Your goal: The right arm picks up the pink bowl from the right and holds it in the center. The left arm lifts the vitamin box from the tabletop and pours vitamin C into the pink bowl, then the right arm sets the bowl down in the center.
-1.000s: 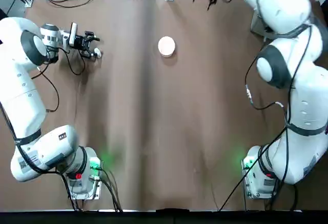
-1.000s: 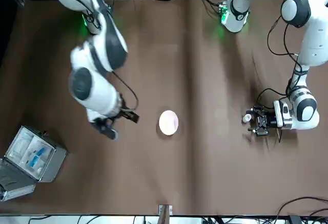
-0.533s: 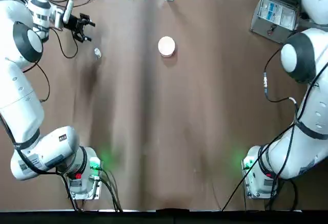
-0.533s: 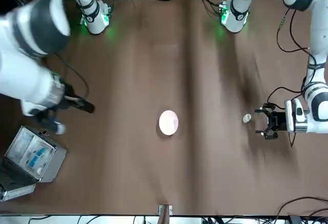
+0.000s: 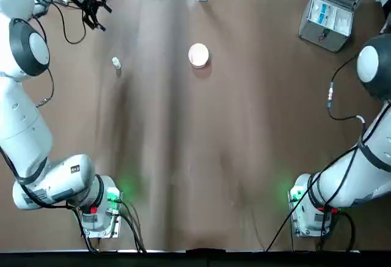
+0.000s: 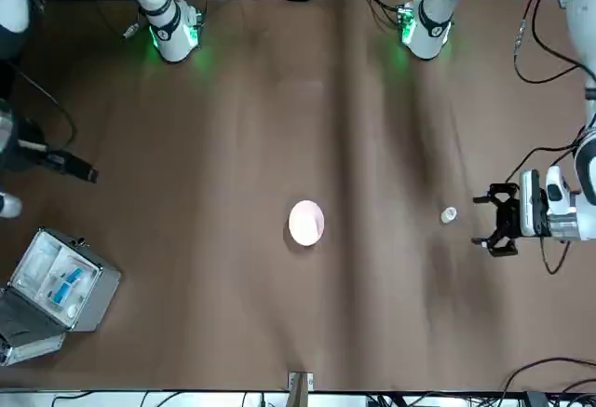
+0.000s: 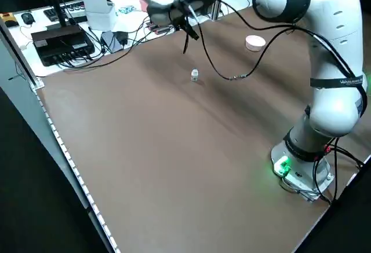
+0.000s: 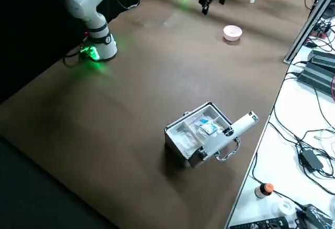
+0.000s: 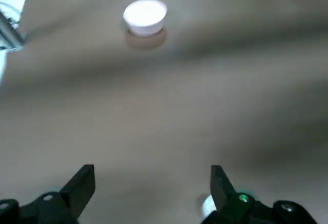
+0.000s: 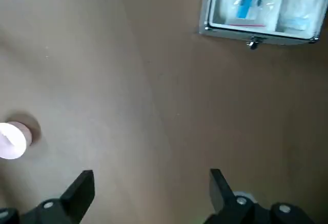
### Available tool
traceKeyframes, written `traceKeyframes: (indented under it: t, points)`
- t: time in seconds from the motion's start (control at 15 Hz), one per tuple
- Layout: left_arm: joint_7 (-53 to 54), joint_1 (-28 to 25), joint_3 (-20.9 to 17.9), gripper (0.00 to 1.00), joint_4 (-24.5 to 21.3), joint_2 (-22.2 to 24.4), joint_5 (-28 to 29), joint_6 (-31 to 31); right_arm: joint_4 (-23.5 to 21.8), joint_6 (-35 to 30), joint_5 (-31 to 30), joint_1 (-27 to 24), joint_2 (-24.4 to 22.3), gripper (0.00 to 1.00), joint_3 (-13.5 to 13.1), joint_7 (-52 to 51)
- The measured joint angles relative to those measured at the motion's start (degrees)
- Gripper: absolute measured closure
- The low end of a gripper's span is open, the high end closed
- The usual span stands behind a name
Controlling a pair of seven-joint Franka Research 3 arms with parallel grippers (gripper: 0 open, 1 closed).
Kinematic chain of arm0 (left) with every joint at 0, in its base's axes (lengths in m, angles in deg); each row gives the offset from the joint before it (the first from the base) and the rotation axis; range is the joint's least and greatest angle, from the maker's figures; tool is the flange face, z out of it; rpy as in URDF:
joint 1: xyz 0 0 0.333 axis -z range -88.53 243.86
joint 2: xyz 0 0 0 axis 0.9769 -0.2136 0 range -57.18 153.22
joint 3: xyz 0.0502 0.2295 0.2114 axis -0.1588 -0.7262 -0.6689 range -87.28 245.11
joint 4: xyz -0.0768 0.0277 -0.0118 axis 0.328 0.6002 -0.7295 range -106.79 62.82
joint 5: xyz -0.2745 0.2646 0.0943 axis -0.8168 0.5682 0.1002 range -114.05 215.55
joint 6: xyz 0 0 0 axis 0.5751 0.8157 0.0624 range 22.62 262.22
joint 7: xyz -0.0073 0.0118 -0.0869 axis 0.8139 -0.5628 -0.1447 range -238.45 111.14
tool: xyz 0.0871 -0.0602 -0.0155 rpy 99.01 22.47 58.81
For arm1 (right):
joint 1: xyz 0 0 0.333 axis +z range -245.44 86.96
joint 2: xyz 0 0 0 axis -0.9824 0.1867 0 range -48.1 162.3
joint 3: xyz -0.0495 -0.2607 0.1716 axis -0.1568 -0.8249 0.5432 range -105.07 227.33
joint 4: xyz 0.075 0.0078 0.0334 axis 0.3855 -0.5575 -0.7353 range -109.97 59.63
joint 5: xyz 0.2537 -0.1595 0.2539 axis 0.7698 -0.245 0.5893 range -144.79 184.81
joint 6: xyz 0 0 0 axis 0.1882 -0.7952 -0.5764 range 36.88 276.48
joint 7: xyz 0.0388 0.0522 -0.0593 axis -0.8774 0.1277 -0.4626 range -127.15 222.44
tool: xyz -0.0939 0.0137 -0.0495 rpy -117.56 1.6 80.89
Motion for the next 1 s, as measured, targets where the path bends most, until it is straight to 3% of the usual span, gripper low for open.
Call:
traceKeyframes:
  t: [0.27,0.47,0.67,0.87,1.0]
  points:
    - [0.0,4.13,-0.57,0.0,3.16,3.54,7.06,2.4,-5.32,-0.01,-3.0,-0.56,-5.77,0.01,0.01,-3.7]
    - [-0.4,10.25,-1.64,0.0,3.48,5.47,14.3,4.41,-8.75,0.25,-3.84,-1.48,-9.08,0.01,0.0,-7.1]
    - [-3.26,13.1,-2.33,0.0,4.16,6.9,19.01,8.5,-11.41,0.71,-3.89,-2.72,-11.14,0.01,0.0,-8.7]
    - [-13.97,13.19,-2.66,0.0,4.35,8.94,19.65,9.03,-14.35,2.49,-3.97,-3.32,-13.42,0.01,0.07,-8.95]
    - [-24.57,13.19,-2.79,0.0,4.35,10.13,19.73,9.03,-15.97,2.75,-4.0,-5.52,-15.14,0.01,1.98,-10.99]
